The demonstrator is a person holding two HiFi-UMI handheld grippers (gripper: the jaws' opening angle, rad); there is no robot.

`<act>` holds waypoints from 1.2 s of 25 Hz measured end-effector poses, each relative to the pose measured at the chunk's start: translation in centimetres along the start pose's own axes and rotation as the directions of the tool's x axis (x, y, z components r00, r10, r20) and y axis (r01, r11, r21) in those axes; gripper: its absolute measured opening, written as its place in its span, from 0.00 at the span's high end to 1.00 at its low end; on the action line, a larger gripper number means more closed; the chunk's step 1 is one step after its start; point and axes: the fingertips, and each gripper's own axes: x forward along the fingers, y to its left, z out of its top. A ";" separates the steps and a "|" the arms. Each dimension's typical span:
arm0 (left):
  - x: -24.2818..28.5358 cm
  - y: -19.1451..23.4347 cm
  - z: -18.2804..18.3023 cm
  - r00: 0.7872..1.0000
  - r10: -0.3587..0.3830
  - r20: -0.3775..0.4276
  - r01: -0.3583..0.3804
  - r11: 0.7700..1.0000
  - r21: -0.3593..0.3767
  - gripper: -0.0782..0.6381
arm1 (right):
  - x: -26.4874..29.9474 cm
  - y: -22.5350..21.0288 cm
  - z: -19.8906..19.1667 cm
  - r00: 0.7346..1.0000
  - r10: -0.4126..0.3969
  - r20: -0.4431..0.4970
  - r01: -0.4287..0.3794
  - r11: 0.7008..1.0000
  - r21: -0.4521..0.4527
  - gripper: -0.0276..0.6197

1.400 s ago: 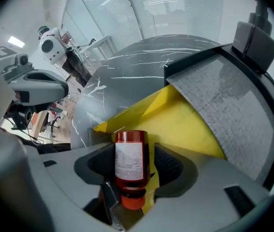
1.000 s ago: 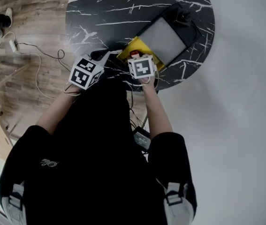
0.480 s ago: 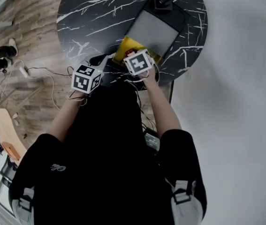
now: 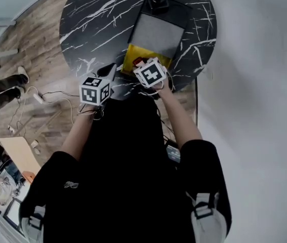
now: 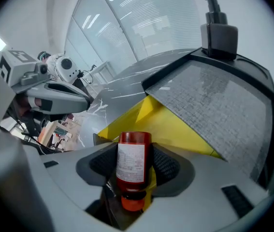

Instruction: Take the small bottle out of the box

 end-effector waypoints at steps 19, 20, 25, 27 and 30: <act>0.4 -1.3 3.5 0.972 -0.229 -0.051 0.234 0.928 0.291 0.89 | -6.7 -1.5 3.5 0.799 -0.434 0.417 0.307 0.889 0.339 0.63; 0.3 -1.3 3.7 0.970 -0.238 -0.053 0.243 0.921 0.304 0.89 | -7.1 -1.7 3.6 0.769 -0.463 0.441 0.315 0.875 0.369 0.63; -0.4 -1.8 4.9 0.956 -0.290 -0.045 0.286 0.883 0.373 0.89 | -9.4 -1.1 3.8 0.628 -0.590 0.508 0.365 0.799 0.477 0.63; -0.8 -2.0 5.7 0.950 -0.310 -0.039 0.298 0.863 0.409 0.89 | -10.6 -0.6 4.1 0.570 -0.630 0.527 0.370 0.770 0.521 0.63; -1.5 -2.8 7.2 0.940 -0.340 -0.013 0.307 0.832 0.462 0.89 | -12.8 0.0 4.4 0.480 -0.691 0.541 0.378 0.719 0.583 0.63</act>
